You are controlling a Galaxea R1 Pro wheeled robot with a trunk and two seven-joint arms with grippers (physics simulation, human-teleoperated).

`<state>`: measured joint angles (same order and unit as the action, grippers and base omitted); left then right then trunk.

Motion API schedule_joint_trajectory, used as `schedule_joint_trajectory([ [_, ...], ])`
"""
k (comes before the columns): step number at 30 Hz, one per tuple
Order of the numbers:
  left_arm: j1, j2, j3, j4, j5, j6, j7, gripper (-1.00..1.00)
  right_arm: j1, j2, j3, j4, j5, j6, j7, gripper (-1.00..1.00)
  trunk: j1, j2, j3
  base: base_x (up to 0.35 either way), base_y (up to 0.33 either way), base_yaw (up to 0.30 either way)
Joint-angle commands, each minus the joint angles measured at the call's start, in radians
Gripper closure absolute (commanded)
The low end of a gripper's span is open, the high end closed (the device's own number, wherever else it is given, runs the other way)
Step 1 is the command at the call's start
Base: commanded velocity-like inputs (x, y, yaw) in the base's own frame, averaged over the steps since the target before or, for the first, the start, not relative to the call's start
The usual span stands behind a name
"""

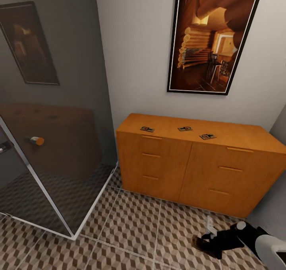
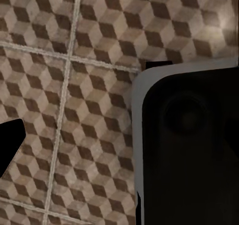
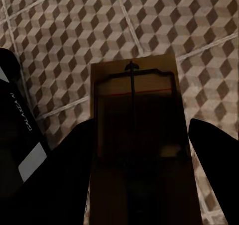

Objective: Take the four mousetraps from the cabinet in the bathroom and place them on the bathroom floor. Make sure all four end up on the same floor surface, and ensure that at least two of them are either under or directly next to the same bathroom sink.

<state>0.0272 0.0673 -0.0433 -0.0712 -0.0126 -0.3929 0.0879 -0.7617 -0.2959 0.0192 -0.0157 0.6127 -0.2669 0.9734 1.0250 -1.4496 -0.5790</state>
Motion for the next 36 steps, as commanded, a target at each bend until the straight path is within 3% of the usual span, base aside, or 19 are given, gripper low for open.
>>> schedule_joint_trajectory([
  [1, 0.000, 0.000, -0.011, -0.006, -0.002, -0.001, 0.006, -1.00, 0.016, 0.001, -0.007, -0.001, -0.002, -0.013, -0.012, 1.00, 0.000, 0.000, -0.001, 0.000, 0.000, 0.000],
  [5, 0.001, -0.002, -0.075, -0.058, -0.005, -0.001, 0.006, -1.00, 0.101, 0.018, -0.008, 0.000, -0.004, -0.068, -0.071, 1.00, 0.000, 0.000, -0.001, 0.000, 0.000, 0.000],
  [10, 0.000, -0.004, -0.103, -0.122, -0.006, 0.001, 0.006, -1.00, 0.166, 0.027, -0.008, 0.000, -0.011, -0.088, -0.088, 1.00, 0.000, 0.000, -0.001, 0.000, 0.000, 0.000],
  [14, 0.000, -0.007, -0.108, -0.165, -0.006, 0.004, 0.006, -1.00, 0.208, 0.029, -0.010, 0.000, -0.052, -0.093, -0.114, 1.00, 0.000, 0.000, -0.001, 0.000, 0.000, 0.000],
  [19, 0.000, -0.011, -0.108, -0.216, -0.006, 0.008, 0.010, -1.00, 0.248, 0.049, -0.010, 0.000, -0.169, -0.122, -0.253, 1.00, 0.000, 0.000, -0.001, 0.000, 0.000, 0.000],
  [23, 0.000, -0.015, -0.109, -0.289, -0.004, 0.040, 0.013, -1.00, 0.261, 0.094, -0.010, 0.000, -0.231, -0.138, -0.451, 1.00, 0.000, 0.000, -0.001, 0.000, 0.000, 0.000],
  [25, 0.000, -0.016, -0.109, -0.342, -0.003, 0.101, 0.012, -1.00, 0.264, 0.126, -0.010, 0.000, -0.246, -0.146, -0.567, 1.00, 0.000, 0.000, -0.001, 0.000, 0.000, 0.000],
  [28, -0.001, -0.016, -0.109, -0.479, 0.001, 0.264, 0.008, -1.00, 0.274, 0.177, -0.010, 0.000, -0.257, -0.187, -0.741, 1.00, 0.000, 0.000, -0.001, 0.000, 0.000, 0.000],
  [31, -0.001, -0.018, -0.108, -0.617, 0.004, 0.395, 0.007, -1.00, 0.287, 0.204, -0.010, 0.000, -0.260, -0.227, -0.841, 1.00, 0.000, 0.000, -0.001, 0.000, 0.000, 0.000],
  [33, -0.001, -0.022, -0.108, -0.684, 0.005, 0.448, 0.007, -1.00, 0.291, 0.213, -0.010, 0.000, -0.261, -0.245, -0.878, 1.00, 0.000, 0.000, -0.001, 0.000, 0.000, 0.000],
  [36, -0.002, -0.047, -0.107, -0.822, 0.005, 0.547, 0.007, -1.00, 0.300, 0.226, -0.010, 0.000, -0.267, -0.287, -0.947, 1.00, 0.000, 0.000, -0.001, 0.000, 0.000, 0.000],
])
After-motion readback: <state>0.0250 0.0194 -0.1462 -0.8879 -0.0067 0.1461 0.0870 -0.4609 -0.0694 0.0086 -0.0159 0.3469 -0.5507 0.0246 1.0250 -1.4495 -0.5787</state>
